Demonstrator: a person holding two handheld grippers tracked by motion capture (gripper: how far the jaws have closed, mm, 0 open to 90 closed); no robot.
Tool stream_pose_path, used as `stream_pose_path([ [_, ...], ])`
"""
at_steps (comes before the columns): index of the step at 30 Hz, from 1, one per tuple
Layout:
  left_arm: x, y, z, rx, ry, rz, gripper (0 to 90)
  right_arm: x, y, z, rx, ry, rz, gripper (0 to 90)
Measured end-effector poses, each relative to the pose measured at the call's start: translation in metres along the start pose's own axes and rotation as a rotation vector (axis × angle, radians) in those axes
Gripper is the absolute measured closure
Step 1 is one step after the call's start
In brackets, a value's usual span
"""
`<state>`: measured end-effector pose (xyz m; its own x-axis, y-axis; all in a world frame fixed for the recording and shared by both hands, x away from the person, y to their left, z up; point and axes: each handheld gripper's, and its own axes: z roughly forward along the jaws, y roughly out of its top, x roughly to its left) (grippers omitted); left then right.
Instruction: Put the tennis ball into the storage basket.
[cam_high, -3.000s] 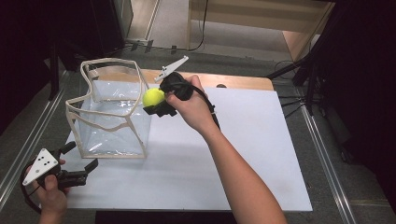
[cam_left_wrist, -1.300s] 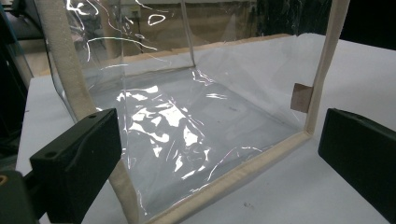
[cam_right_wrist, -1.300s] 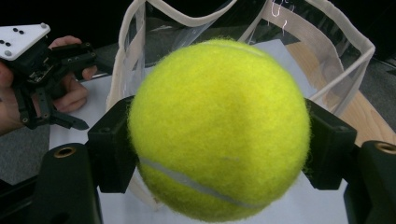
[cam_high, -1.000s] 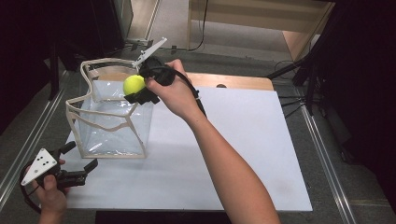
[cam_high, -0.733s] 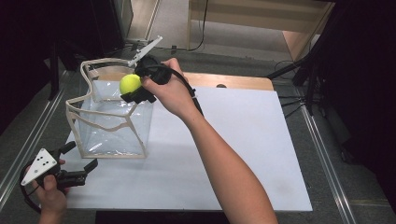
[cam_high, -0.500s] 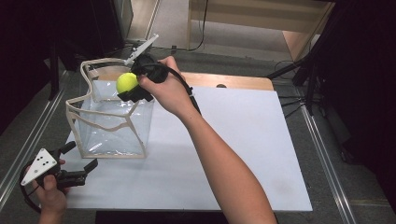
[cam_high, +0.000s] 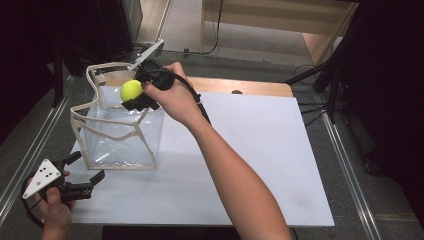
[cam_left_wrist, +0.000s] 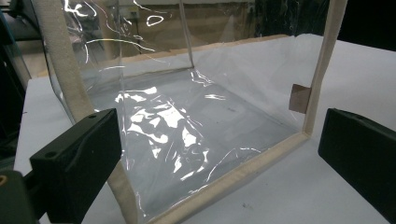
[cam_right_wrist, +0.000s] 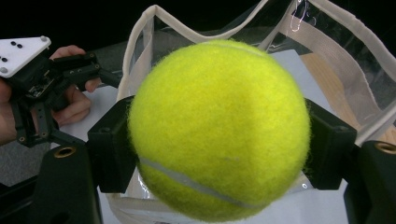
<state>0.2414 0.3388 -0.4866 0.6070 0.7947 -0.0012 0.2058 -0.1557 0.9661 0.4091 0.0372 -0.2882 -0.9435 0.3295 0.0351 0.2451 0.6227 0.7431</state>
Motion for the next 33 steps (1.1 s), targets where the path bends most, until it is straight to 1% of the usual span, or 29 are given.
stream_pose_path([
  [1, 0.000, 0.000, 0.000, 0.000, 0.000, 0.000, 0.0, 0.000, 0.000, 0.001, 0.002, -0.001, -0.006, 24.0],
  [8, 0.000, 0.000, 0.000, -0.001, -0.001, 0.000, 0.0, 0.000, 0.000, 0.008, 0.013, 0.005, 0.000, 24.0],
  [11, 0.000, 0.000, 0.000, 0.000, -0.001, 0.001, 0.0, 0.001, 0.000, 0.013, 0.019, 0.007, -0.007, 24.0],
  [13, 0.000, 0.000, 0.000, 0.000, 0.000, 0.001, 0.0, 0.000, 0.000, 0.013, 0.021, 0.013, -0.005, 24.0],
  [21, 0.000, 0.000, 0.000, 0.001, -0.002, 0.004, 0.0, 0.000, -0.001, 0.019, 0.042, 0.010, -0.002, 24.0],
  [24, 0.000, 0.000, 0.000, 0.000, -0.002, 0.003, 0.0, 0.000, -0.001, 0.022, 0.044, 0.011, -0.016, 24.0],
  [26, 0.000, 0.000, 0.000, -0.001, -0.002, 0.001, 0.0, 0.000, -0.001, 0.022, 0.051, 0.013, -0.010, 24.0],
  [33, 0.000, 0.000, 0.000, -0.002, -0.003, 0.000, 0.0, 0.001, -0.003, 0.026, 0.067, 0.020, -0.020, 24.0],
])
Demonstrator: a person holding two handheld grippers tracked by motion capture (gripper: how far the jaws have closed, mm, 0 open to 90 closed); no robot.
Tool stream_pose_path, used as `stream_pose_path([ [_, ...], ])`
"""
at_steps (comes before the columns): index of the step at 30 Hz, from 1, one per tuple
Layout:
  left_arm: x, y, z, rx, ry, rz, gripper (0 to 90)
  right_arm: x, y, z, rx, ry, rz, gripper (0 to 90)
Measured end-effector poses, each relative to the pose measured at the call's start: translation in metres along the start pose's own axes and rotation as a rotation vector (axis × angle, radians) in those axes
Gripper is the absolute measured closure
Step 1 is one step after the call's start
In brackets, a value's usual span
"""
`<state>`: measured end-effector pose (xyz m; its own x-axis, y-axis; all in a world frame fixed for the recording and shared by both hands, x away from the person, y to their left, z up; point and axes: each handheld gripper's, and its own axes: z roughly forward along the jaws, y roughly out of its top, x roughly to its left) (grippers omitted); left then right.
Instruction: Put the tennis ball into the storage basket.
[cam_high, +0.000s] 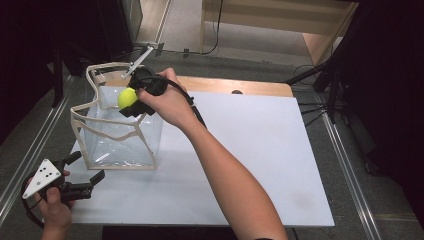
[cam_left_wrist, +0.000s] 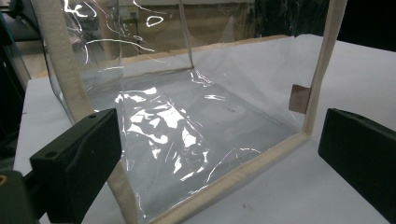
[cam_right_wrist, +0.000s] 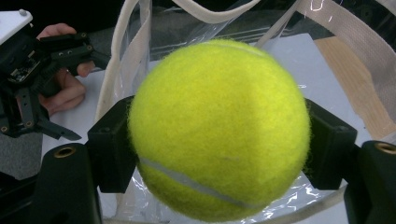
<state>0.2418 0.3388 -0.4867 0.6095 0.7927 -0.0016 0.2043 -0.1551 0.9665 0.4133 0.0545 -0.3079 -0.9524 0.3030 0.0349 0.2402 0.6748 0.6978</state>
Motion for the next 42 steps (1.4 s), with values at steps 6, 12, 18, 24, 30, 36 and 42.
stream_pose_path([
  [6, 0.000, 0.000, 0.000, 0.001, 0.001, 0.001, 0.0, 0.002, -0.002, 0.000, 0.020, 0.011, 0.015, 23.9],
  [12, 0.000, 0.000, 0.000, 0.002, 0.001, 0.002, 0.0, 0.002, -0.004, -0.002, 0.034, 0.015, 0.005, 23.8],
  [18, 0.000, 0.000, 0.001, 0.001, 0.001, 0.000, 0.0, 0.002, -0.004, -0.002, 0.043, 0.018, 0.012, 23.6],
  [24, 0.000, 0.000, 0.001, 0.000, 0.000, -0.001, 0.0, 0.002, -0.006, -0.001, 0.040, 0.027, 0.017, 22.5],
  [30, 0.000, 0.000, 0.001, 0.000, 0.000, 0.000, 0.0, 0.000, -0.005, -0.008, -0.002, 0.034, 0.012, 17.2],
  [36, 0.000, 0.000, 0.001, 0.000, 0.000, 0.000, 0.0, 0.001, -0.006, -0.013, -0.013, 0.027, 0.019, 17.2],
  [42, 0.000, 0.000, 0.001, 0.002, -0.001, 0.007, 0.0, 0.002, -0.008, -0.021, -0.032, 0.022, 0.017, 17.1],
])
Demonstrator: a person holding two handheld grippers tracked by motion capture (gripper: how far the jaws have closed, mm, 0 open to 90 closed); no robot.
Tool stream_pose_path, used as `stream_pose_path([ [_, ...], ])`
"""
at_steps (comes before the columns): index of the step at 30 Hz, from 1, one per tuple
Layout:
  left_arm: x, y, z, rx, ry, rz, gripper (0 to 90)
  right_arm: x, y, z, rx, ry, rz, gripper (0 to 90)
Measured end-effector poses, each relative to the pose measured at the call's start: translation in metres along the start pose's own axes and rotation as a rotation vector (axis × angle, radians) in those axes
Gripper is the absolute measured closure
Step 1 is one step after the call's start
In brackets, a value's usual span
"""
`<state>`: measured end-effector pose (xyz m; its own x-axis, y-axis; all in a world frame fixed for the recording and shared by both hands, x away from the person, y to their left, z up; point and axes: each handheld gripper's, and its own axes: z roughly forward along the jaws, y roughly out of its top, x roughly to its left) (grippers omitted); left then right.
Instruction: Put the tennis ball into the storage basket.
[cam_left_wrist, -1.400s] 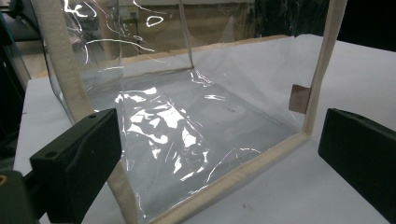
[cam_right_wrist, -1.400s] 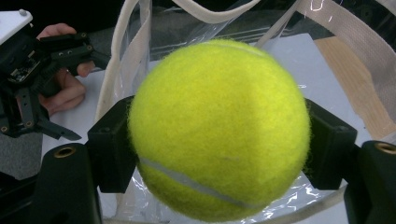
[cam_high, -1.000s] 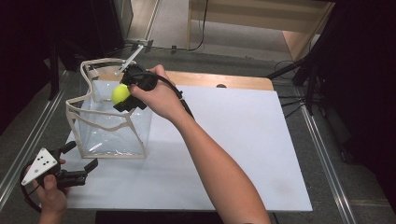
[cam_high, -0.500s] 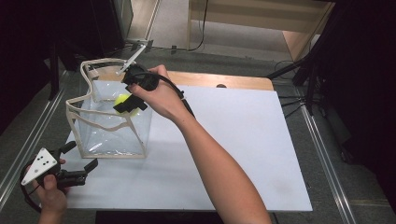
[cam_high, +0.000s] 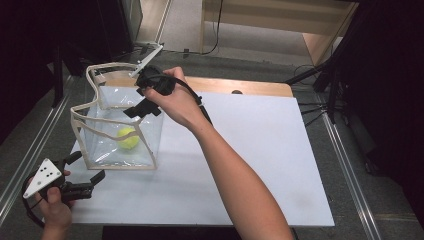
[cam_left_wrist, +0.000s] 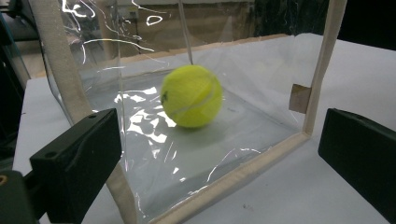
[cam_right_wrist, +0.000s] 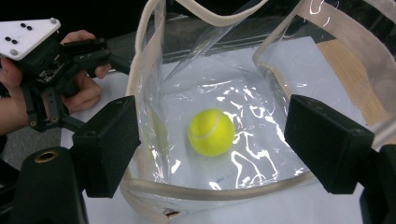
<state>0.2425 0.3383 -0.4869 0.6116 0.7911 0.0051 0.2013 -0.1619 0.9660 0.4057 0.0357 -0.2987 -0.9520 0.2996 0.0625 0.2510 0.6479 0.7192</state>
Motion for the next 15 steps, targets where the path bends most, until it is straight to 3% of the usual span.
stream_pose_path([
  [15, -0.001, 0.000, 0.000, 0.010, 0.001, 0.001, 0.0, 0.002, -0.011, -0.014, -0.034, -0.021, 0.011, 11.1],
])
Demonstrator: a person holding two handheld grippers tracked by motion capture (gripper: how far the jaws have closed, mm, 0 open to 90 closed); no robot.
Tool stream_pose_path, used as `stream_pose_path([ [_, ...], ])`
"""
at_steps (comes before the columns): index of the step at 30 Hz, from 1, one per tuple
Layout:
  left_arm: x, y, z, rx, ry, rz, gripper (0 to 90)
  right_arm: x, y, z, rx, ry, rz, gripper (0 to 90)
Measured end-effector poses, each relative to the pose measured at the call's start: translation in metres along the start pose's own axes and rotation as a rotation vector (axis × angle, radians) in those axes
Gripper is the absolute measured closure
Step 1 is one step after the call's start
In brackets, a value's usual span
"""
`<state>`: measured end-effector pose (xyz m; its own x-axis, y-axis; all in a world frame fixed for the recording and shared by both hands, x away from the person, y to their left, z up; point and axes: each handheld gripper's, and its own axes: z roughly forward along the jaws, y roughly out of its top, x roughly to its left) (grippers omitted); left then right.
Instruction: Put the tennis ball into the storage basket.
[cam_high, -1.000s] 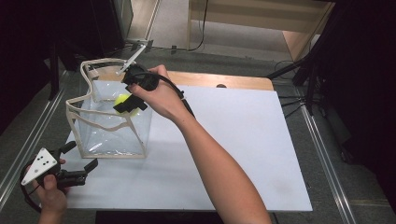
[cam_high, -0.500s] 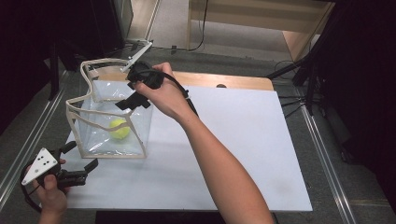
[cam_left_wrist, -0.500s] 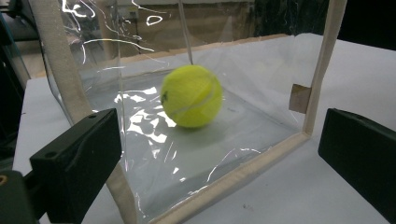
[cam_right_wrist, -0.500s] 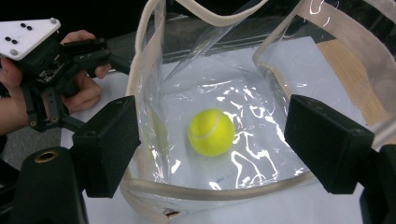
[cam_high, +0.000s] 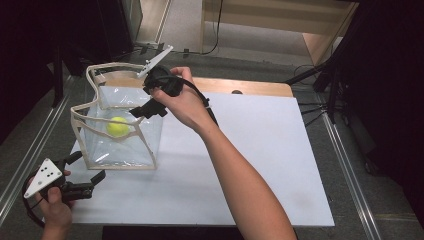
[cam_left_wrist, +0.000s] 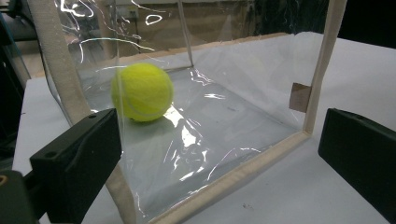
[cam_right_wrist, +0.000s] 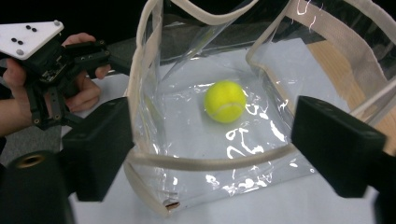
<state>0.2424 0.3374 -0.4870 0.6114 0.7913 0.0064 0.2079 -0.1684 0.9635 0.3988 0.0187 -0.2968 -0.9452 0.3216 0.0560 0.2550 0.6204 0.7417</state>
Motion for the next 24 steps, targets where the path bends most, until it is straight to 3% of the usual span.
stream_pose_path([
  [24, -0.001, 0.000, 0.000, -0.005, -0.006, 0.015, 0.0, -0.002, -0.038, -0.023, 0.001, -0.065, 0.037, 9.5],
])
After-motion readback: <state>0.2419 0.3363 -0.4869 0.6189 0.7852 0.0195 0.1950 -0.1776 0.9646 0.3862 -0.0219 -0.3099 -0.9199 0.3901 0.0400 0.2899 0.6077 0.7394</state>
